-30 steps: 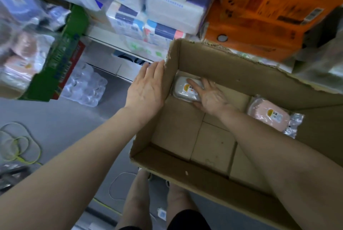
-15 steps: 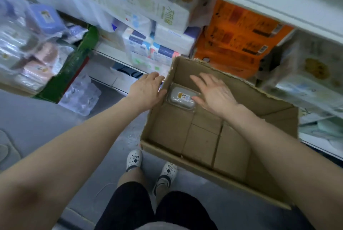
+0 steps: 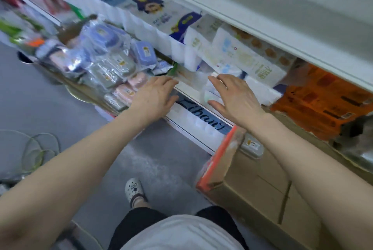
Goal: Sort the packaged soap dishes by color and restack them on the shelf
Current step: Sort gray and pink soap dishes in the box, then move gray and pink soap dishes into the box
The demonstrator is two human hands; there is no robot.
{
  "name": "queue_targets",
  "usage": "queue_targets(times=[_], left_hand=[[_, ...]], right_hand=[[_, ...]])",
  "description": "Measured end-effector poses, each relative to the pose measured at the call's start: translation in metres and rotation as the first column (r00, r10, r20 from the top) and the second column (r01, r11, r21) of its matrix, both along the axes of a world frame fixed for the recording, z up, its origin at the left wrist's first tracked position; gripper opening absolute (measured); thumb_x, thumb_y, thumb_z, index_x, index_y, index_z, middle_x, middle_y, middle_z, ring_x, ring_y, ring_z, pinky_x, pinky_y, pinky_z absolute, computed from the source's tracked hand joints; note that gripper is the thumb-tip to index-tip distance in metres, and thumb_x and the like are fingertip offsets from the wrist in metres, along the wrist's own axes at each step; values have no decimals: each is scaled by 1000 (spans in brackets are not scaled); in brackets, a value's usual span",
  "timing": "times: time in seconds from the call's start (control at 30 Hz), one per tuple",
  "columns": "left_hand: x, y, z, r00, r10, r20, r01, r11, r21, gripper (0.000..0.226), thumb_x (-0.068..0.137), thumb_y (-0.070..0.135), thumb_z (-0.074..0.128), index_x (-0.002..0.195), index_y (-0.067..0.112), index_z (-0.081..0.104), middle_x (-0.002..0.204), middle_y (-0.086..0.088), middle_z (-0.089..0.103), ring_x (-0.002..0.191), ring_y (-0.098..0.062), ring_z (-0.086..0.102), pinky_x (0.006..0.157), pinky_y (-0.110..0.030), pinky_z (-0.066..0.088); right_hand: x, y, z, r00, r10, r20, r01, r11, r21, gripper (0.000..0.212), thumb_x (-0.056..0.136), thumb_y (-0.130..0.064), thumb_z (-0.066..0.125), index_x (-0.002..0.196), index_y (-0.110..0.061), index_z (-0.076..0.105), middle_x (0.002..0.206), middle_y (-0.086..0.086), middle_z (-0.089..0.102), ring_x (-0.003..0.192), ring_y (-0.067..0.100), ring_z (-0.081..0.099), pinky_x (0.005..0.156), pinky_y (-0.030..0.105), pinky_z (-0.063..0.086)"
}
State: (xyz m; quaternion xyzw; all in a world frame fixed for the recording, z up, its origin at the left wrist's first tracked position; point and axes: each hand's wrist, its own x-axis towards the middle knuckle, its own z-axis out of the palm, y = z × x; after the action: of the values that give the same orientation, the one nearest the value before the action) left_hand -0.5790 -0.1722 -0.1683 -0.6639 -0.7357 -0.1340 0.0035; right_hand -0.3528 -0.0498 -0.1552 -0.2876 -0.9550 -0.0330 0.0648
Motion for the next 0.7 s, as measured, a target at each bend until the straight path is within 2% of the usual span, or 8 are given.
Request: queue_targets(times=[0.1, 0.17, 0.37, 0.47, 0.6, 0.7], left_hand=[[-70, -20, 0, 999, 39, -17, -39, 999, 5, 42, 90, 33, 60, 127, 14, 59, 123, -9, 61, 108, -35, 58, 87, -42, 49], [-116, -33, -3, 997, 66, -28, -66, 998, -9, 42, 88, 30, 64, 125, 12, 60, 122, -10, 61, 107, -36, 58, 86, -41, 49], [-235, -64, -18, 991, 133, -21, -134, 985, -107, 46, 86, 32, 66, 129, 15, 58, 126, -7, 59, 112, -32, 57, 95, -42, 47], [-278, -67, -29, 989, 146, -6, -145, 976, -160, 48, 85, 29, 70, 129, 14, 58, 126, -7, 59, 114, -32, 56, 97, -42, 46], [-307, -61, -48, 990, 137, 15, -132, 976, -174, 48, 81, 22, 74, 125, 10, 61, 123, -9, 61, 111, -33, 58, 94, -41, 48], [-326, -46, -65, 993, 115, 23, -108, 971, -213, 50, 77, 18, 78, 123, 8, 62, 122, -11, 61, 111, -34, 58, 95, -41, 48]], right_hand=[[-77, -10, -2, 999, 41, -17, -41, 999, 0, 65, 89, -48, 47, 139, -7, 47, 125, 15, 56, 111, 37, 54, 93, 46, 43], [-125, -17, -8, 997, 74, -31, -74, 997, -1, 65, 86, -45, 57, 138, -7, 48, 124, 15, 57, 111, 37, 54, 92, 46, 44], [-245, -25, -28, 998, 64, -17, -65, 994, -89, 67, 85, -44, 66, 139, -8, 48, 125, 14, 57, 112, 37, 56, 88, 47, 49], [-289, -24, -41, 1000, 22, -14, -24, 991, -132, 65, 83, -41, 68, 136, -6, 51, 119, 15, 60, 103, 36, 59, 80, 42, 49], [-325, -15, -59, 1000, 9, 30, -2, 975, -220, 69, 86, -48, 49, 140, -5, 43, 124, 16, 56, 109, 37, 56, 86, 45, 47], [-352, 1, -75, 998, -18, 58, 33, 963, -266, 73, 86, -46, 58, 145, -7, 37, 129, 15, 53, 112, 36, 53, 90, 45, 44]])
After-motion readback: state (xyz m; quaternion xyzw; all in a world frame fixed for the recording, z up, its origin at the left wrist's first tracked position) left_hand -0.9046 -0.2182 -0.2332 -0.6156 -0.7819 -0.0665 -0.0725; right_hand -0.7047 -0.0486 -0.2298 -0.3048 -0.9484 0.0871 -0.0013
